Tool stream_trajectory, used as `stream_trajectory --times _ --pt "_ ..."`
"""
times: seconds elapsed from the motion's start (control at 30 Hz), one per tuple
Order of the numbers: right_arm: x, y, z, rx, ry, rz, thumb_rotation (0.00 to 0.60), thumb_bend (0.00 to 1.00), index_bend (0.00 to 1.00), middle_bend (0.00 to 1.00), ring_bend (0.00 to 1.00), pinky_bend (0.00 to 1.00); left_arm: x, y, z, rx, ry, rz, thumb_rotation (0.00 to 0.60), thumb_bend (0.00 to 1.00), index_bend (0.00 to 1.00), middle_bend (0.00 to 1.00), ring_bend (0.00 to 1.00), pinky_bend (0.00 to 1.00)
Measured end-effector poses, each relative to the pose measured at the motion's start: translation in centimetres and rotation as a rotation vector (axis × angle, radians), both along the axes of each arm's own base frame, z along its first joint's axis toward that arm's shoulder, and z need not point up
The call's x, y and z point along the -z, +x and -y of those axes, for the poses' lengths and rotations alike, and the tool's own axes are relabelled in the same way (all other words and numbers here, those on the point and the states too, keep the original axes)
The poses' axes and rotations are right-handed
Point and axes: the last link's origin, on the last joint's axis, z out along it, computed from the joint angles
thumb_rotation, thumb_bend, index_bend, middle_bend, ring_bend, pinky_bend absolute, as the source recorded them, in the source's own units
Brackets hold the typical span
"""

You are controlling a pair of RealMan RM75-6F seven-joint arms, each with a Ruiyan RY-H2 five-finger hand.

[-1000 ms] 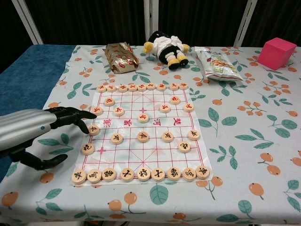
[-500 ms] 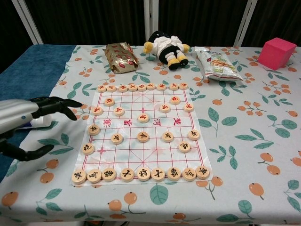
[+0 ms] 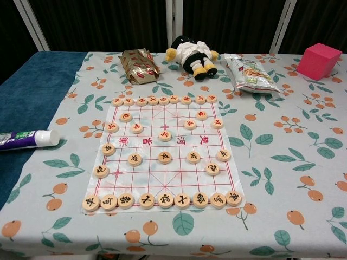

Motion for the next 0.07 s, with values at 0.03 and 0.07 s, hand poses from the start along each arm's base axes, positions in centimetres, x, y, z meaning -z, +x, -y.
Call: stream_trajectory --times 0.03,0.07 --pt "0.28 0.00 -0.13 0.000 -0.001 -0.005 0.600 0.07 0.00 0.00 0.00 0.00 -0.18 -0.35 0.19 -0.011 0.002 -0.003 0.600 0.15 0.01 0.04 0.00 0.04" --pt "0.39 -0.03 -0.26 0.002 -0.001 -0.008 0.600 0.07 0.00 0.00 0.00 0.00 -0.35 -0.82 0.44 -0.022 0.002 -0.007 0.600 0.15 0.01 0.04 0.00 0.05"
